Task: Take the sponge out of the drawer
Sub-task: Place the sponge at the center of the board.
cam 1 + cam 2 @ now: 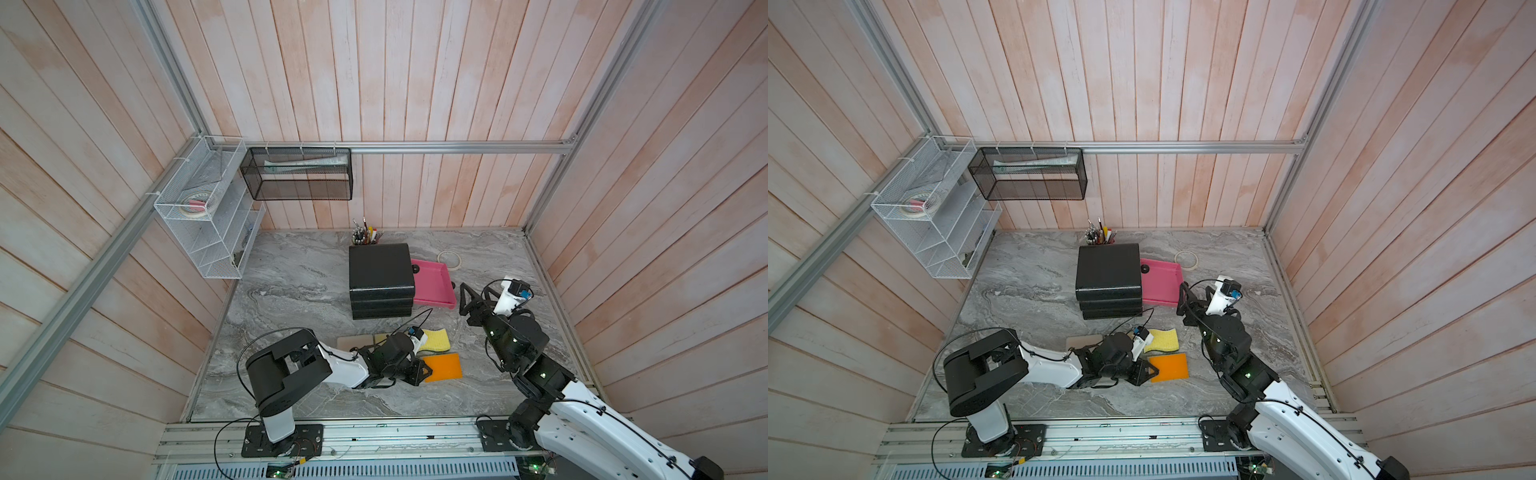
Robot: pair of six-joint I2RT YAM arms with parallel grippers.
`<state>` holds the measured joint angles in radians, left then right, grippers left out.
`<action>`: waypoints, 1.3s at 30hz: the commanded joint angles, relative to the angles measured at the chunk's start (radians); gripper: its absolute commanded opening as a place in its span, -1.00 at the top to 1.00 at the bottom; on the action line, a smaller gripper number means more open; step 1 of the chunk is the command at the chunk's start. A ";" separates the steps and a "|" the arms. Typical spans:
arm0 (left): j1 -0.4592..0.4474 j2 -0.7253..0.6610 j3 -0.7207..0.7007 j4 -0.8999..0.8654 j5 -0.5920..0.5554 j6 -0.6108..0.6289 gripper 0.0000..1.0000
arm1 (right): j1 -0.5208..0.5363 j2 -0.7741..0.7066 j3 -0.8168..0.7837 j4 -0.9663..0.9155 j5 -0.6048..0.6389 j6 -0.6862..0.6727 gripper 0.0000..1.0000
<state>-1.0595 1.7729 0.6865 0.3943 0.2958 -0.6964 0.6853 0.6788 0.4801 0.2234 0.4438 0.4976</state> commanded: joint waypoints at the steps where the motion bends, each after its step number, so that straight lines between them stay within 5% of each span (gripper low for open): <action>1: -0.020 0.016 0.016 -0.125 -0.083 0.038 0.61 | -0.007 -0.008 -0.011 -0.002 0.001 0.009 -0.61; 30: -0.063 -0.042 0.025 -0.275 -0.224 0.081 0.38 | -0.016 -0.028 -0.028 0.001 0.022 0.027 -0.61; 39: -0.063 -0.059 0.033 -0.288 -0.234 0.094 0.13 | -0.017 -0.030 -0.031 0.002 0.030 0.024 -0.61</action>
<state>-1.1187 1.7184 0.7391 0.1867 0.0910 -0.6209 0.6724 0.6579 0.4622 0.2234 0.4522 0.5232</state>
